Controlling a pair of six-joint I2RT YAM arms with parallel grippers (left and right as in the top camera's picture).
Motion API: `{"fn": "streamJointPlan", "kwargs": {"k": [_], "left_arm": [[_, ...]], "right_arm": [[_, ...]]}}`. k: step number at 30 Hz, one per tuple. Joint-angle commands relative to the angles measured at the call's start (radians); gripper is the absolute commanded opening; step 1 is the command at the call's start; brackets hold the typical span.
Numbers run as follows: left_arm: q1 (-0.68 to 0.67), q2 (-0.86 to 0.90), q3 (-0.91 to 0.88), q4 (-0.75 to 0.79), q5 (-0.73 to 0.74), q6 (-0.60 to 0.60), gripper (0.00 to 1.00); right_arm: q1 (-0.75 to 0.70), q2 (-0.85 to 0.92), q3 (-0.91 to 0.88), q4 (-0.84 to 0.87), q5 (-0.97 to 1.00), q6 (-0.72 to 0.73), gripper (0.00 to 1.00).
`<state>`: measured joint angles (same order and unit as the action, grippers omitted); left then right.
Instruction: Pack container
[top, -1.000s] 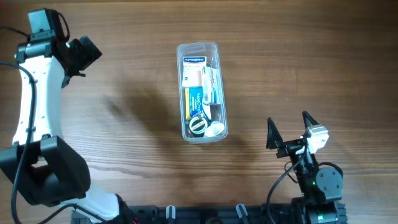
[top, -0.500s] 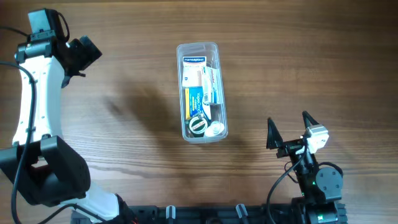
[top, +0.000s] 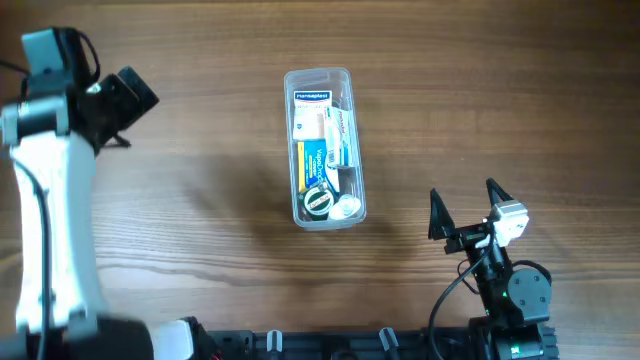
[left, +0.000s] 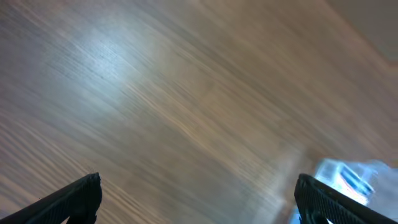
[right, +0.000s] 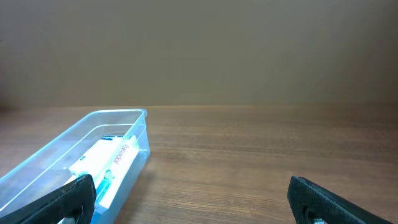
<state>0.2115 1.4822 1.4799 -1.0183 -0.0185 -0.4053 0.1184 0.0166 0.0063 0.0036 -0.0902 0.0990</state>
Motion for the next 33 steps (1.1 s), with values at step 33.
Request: {"fn": "streamJointPlan", "kwargs": {"k": [33], "left_arm": [[-0.214,-1.277,-1.392,0.967,-0.017,0.111,1.0]], "right_arm": [[-0.006,0.001,-0.001,0.003,-0.023,-0.018,1.0]]}}
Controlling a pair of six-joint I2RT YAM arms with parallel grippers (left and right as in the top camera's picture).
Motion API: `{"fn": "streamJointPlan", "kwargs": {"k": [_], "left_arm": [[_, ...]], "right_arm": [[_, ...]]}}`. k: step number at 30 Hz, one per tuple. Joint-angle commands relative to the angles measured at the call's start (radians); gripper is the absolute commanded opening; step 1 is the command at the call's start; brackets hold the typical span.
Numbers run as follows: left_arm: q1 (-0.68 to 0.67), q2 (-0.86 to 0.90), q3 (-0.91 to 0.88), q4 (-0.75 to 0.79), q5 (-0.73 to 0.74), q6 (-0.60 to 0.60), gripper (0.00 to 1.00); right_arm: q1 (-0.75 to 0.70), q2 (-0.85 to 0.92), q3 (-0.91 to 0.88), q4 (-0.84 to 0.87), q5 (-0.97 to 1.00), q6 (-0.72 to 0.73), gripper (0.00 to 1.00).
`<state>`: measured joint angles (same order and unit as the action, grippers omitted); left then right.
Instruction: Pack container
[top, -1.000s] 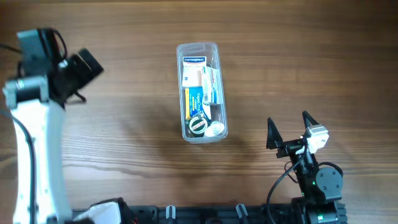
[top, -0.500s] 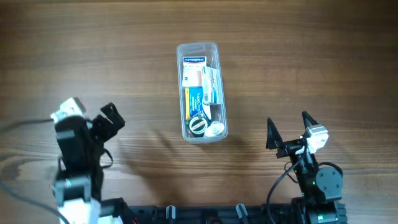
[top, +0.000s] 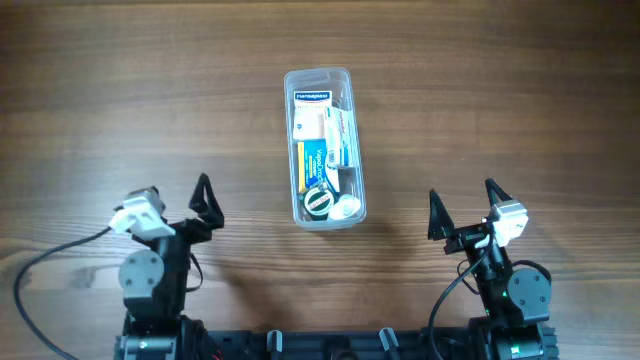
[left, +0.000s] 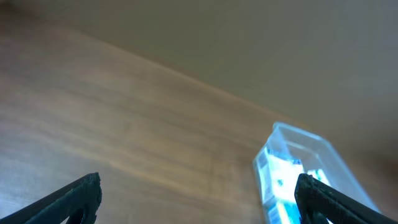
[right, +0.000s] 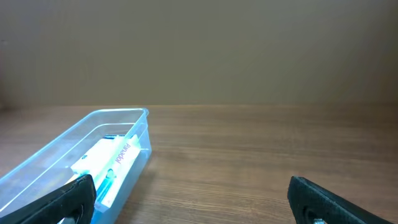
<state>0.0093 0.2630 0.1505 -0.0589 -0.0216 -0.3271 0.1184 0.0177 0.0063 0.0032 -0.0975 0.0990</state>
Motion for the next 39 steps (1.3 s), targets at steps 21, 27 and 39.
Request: {"fn": "streamJointPlan", "kwargs": {"k": [21,27,39], "left_arm": [[-0.035,-0.261,-0.145,-0.016,0.041,0.144,1.0],[-0.104,-0.261,-0.145,-0.016,0.043,0.376,1.0],[-0.063,-0.261,-0.145,-0.016,0.043,0.372,1.0]], "right_arm": [[-0.006,0.0,-0.001,0.004,-0.016,-0.018,1.0],[-0.006,0.0,-0.001,0.004,-0.016,-0.018,1.0],[-0.006,0.0,-0.001,0.004,-0.016,-0.018,1.0]]}}
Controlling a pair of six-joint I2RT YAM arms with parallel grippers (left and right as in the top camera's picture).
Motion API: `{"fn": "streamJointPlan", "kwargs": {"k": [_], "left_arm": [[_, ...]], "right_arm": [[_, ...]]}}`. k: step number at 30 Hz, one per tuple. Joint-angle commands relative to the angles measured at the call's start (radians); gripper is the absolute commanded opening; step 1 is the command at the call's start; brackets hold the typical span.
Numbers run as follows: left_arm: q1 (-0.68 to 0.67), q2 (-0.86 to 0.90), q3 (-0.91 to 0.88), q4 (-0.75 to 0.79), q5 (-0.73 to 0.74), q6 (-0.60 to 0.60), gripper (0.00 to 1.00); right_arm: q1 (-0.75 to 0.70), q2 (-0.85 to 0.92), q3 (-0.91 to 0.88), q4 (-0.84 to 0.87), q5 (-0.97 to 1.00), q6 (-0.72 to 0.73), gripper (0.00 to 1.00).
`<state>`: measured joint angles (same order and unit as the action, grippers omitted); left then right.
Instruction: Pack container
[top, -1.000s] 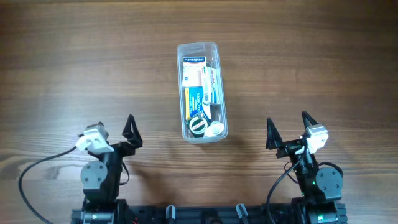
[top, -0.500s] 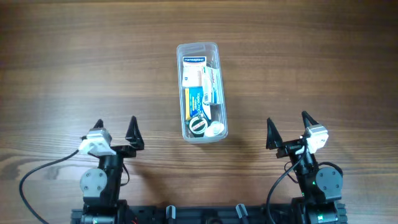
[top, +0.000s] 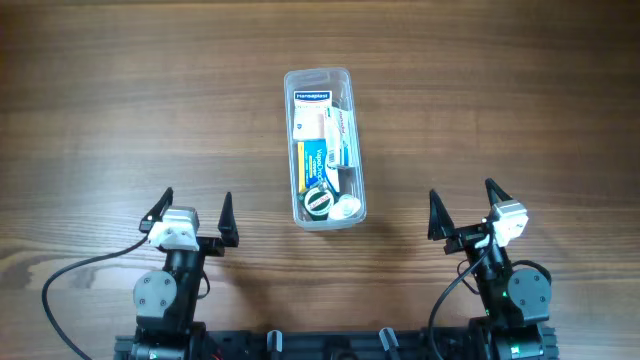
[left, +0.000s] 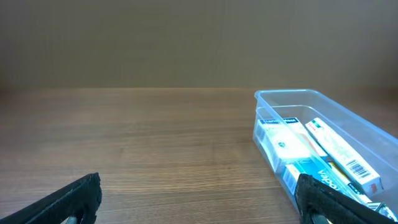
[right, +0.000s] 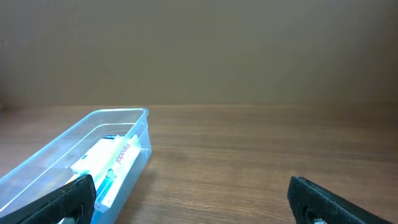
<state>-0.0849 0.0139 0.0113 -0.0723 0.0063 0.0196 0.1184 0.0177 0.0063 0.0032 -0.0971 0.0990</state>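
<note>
A clear plastic container (top: 347, 146) stands on the wooden table, filled with medicine boxes (top: 322, 138), a tape roll (top: 318, 200) and a small white round thing (top: 347, 207). The left wrist view has the container (left: 357, 127) at the right, and the right wrist view has the container (right: 56, 146) at the left. My left gripper (top: 195, 212) rests open near the table's front edge, left of the container, holding nothing. Low at the front right my right gripper (top: 466, 212) is open too, with nothing between its fingers.
The wooden table (top: 150, 110) fills the overhead view. A black bar (top: 330, 342) and cables run along the front edge by both arm bases. A plain brown wall (right: 199, 50) stands behind the table in the wrist views.
My left gripper shifted a little right and turned level at the front edge. Its camera sees the table straight on, container at the right. The right arm and container have not moved.
My left arm was first raised at the far left of the table, gripper open, away from the packed container. Then it sat low near the front edge, tilted. Now it rests level there. The right arm stayed parked, open, throughout.
</note>
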Motion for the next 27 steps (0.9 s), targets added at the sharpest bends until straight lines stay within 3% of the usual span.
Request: {"fn": "streamJointPlan", "kwargs": {"k": [1,27], "left_arm": [[0.044,-0.011,-0.006,-0.002,0.015,0.026,1.0],[0.062,-0.011,-0.006,-0.002,0.015,0.026,1.0]], "right_arm": [[-0.006,0.0,-0.001,0.004,-0.016,-0.018,1.0],[-0.006,0.0,-0.001,0.004,-0.016,-0.018,1.0]]}}
